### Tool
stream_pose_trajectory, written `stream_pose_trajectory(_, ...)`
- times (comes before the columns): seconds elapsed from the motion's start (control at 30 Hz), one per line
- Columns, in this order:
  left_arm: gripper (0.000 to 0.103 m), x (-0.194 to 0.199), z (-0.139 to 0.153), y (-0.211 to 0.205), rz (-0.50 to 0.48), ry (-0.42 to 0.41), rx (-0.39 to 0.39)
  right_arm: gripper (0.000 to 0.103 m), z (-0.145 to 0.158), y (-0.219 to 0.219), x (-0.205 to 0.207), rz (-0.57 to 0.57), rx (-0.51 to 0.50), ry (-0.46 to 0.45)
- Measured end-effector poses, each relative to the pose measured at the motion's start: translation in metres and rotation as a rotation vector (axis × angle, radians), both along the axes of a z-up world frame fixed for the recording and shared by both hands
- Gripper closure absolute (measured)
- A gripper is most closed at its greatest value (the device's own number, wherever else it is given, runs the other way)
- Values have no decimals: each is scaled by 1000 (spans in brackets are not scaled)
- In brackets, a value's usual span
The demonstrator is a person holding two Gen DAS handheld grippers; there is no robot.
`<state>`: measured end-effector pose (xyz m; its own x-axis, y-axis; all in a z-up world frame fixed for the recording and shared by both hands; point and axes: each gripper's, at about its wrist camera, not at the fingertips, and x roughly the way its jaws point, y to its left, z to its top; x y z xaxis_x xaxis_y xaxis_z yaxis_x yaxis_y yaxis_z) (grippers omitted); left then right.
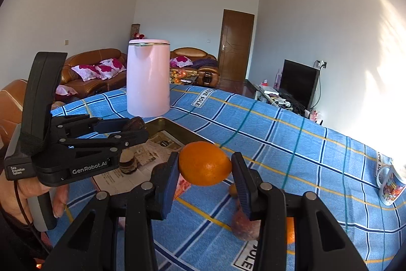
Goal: Organize fruits
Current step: 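Carry mangosteen and orange into the tin and open both tools, then grasp the purple passion fruit with the left tool while the right tool grasps an orange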
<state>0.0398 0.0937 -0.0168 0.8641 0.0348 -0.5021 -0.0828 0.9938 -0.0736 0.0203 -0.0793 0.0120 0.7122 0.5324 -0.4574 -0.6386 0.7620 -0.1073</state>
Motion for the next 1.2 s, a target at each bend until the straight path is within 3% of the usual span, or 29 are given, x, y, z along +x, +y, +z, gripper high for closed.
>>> stream_pose_trajectory(0.23,63,14,-12,23,28,67,-3,60,-20,48,15,81,-22,87)
stream_pose_trajectory(0.53,62,21,-23,26,36,117,11,59,-48,77,13,127,-88,156)
stream_pose_trajectory(0.6,59,19,-23,26,51,116,17,59,-51,76,15,127,-85,171)
stream_pose_trajectory(0.63,53,18,-22,25,59,113,21,57,-52,75,16,124,-83,179)
stream_pose_trajectory(0.67,46,16,-20,24,61,105,23,47,-51,73,17,118,-82,182)
stream_pose_trajectory(0.73,40,11,-14,19,61,86,23,36,-44,65,12,95,-67,158)
stream_pose_trajectory(0.9,31,4,0,-13,13,37,26,36,-25,18,3,27,-31,88)
stream_pose_trajectory(1.07,27,9,4,-67,-74,16,33,36,-15,-54,19,-185,-27,61)
stream_pose_trajectory(1.2,27,19,-4,-107,-145,42,53,36,-23,-98,45,-337,-8,121)
